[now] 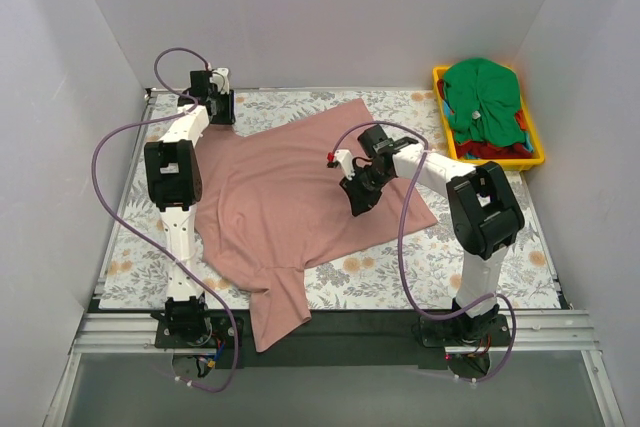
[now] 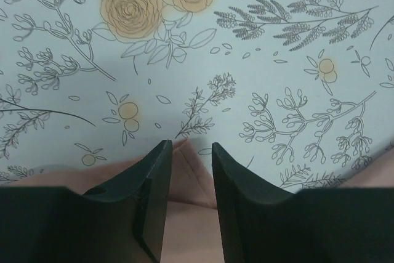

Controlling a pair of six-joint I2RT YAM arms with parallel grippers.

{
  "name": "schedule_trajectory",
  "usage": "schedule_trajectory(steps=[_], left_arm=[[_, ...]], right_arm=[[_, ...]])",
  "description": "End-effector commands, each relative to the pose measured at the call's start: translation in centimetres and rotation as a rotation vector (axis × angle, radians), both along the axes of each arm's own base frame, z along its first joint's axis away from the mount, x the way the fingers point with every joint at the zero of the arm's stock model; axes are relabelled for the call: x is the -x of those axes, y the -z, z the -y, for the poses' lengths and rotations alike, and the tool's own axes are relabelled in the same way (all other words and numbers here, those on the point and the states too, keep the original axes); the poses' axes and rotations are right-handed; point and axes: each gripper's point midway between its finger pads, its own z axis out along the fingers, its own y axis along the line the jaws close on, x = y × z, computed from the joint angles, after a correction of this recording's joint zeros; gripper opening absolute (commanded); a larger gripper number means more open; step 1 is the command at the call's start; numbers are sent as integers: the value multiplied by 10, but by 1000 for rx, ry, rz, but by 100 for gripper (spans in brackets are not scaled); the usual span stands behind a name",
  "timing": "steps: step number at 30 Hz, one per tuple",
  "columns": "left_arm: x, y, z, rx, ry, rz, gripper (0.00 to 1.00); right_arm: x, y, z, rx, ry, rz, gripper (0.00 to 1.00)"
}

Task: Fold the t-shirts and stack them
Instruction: Flatten the tshirt out

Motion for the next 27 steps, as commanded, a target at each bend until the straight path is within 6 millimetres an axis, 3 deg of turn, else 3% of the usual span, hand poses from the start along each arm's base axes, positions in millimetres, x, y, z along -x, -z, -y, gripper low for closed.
schedule_trajectory(steps=[1, 18, 20, 22, 26, 27], left_arm=[[-19, -42, -14, -50, -37, 125, 31], [-2, 1, -16, -113, -44, 32, 26], [-3, 1, -15, -106, -50, 32, 19], [-7, -3, -16, -102, -59, 47, 1], [-20, -21, -11, -73, -55, 102, 0], [-26, -34, -10, -67, -59, 135, 0]], right_arm=[[11, 8, -10, -9, -20, -28, 22], [29, 25, -13, 28, -54, -62, 21], [35, 30, -11, 42, -64, -70, 21], [40, 34, -8, 58, -72, -77, 20], [48, 46, -3, 91, -85, -94, 18], [49, 49, -1, 103, -87, -94, 17]])
